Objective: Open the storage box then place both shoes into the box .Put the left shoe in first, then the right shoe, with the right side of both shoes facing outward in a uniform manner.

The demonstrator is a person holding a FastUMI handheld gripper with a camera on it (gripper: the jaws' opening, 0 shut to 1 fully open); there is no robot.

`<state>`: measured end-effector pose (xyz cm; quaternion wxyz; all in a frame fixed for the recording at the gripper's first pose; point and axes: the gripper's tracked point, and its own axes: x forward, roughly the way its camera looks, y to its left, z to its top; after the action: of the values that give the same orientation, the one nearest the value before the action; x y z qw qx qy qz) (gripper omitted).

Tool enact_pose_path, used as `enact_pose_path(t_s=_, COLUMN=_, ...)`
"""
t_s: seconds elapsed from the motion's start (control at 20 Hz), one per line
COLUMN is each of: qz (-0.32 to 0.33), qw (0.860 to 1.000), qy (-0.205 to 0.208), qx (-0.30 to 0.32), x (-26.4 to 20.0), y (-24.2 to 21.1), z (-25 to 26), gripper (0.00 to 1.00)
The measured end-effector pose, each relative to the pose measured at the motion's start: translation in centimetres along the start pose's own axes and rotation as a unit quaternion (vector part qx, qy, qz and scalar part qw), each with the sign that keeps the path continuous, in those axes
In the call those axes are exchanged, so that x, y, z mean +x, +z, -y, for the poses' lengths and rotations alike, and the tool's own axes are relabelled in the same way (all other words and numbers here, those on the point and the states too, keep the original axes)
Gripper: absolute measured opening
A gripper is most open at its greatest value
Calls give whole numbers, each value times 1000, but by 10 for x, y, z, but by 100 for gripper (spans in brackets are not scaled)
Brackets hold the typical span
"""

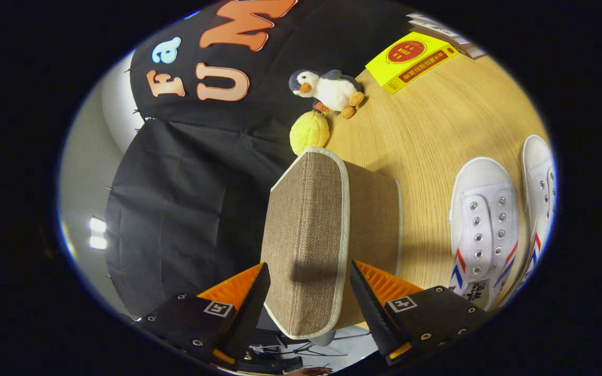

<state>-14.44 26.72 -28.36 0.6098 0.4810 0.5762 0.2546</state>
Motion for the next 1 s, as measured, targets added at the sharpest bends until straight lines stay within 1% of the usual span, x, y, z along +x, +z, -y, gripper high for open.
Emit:
enact_pose_path(t_s=0.1, qz=2, qw=1000, qy=8, qx=0, x=6, y=0, z=1, gripper=91)
enact_pose_path(t_s=0.2, qz=-6, qw=1000, qy=-3, qx=-2, x=13, y=-5, z=12, gripper=91)
enact_pose_path(t_s=0.3, qz=-11, qw=1000, qy=6, qx=2, x=17, y=-7, z=9, gripper=91)
enact_pose_path(t_s=0.4, qz=-9, qw=1000, qy=29, qx=8, x=17, y=-6, z=-2, gripper=91)
enact_pose_path(t_s=0.55, qz=-11, qw=999, qy=42, qx=11, x=12, y=-6, z=-10, gripper=91)
enact_pose_path(t_s=0.6, qz=-10, qw=998, qy=52, qx=15, x=6, y=-5, z=-17, gripper=91)
enact_pose_path(t_s=0.75, qz=7, qw=995, qy=99, qx=28, x=-11, y=7, z=-44, gripper=91)
enact_pose_path(t_s=0.85, qz=12, qw=994, qy=108, qx=18, x=-17, y=11, z=-53, gripper=91)
enact_pose_path(t_s=0.9, qz=9, qw=993, qy=113, qx=16, x=-18, y=9, z=-60, gripper=89)
enact_pose_path(t_s=0.95, qz=6, qw=993, qy=119, qx=18, x=-18, y=9, z=-67, gripper=81)
enact_pose_path(t_s=1.0, qz=8, qw=992, qy=126, qx=17, x=-20, y=9, z=-75, gripper=78)
